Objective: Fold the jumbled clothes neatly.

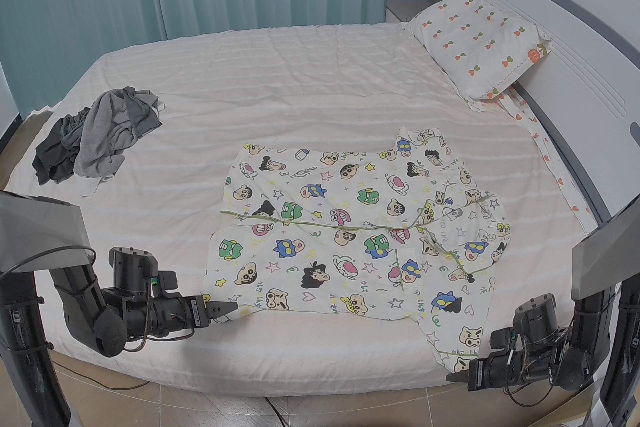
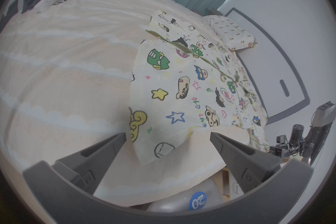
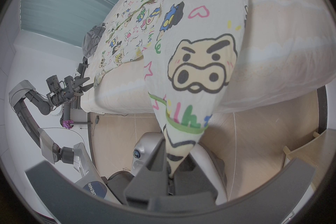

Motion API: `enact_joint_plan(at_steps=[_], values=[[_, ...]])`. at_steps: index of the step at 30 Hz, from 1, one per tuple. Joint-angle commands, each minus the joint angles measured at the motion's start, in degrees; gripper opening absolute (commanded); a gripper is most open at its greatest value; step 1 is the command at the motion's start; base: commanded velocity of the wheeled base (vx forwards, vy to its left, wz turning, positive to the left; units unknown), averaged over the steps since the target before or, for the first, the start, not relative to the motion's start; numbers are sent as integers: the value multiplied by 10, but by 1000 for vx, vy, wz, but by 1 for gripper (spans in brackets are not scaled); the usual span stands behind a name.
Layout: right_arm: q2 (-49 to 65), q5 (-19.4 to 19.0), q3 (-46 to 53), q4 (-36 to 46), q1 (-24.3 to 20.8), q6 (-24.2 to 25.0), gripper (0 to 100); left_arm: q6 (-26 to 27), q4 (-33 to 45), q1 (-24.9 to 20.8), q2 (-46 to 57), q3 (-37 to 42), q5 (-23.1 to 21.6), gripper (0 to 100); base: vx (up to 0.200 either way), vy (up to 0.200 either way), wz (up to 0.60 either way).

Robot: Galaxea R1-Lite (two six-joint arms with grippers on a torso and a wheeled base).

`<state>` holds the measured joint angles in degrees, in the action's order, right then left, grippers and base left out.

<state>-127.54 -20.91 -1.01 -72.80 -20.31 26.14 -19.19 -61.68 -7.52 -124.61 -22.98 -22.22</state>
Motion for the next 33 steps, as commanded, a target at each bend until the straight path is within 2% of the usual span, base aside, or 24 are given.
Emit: enact_joint_plan(at_steps=[1,11,18,23,24,33], values=[[-4,0,10,-1,-3,0,0,0,0,-5,-19,-15,-8,100,0,0,0],[-4,0,10,-1,-3,-5,0,1,-1,-15,-54,-37,-2,100,0,0,0],[-4,0,10,-1,-6,-5,0,-8,-2,-43,-62,-51,0,100,0,0,0],[-4,0,10,-1,-10,-4,0,-36,-3,-47,-67,-78,36,100,0,0,0],[-4,0,10,-1,-10,-4,0,-49,-3,-48,-67,-85,48,0,0,0,0],[-4,0,10,-1,-10,-4,0,-56,-3,-43,-62,-57,58,0,0,0,0]])
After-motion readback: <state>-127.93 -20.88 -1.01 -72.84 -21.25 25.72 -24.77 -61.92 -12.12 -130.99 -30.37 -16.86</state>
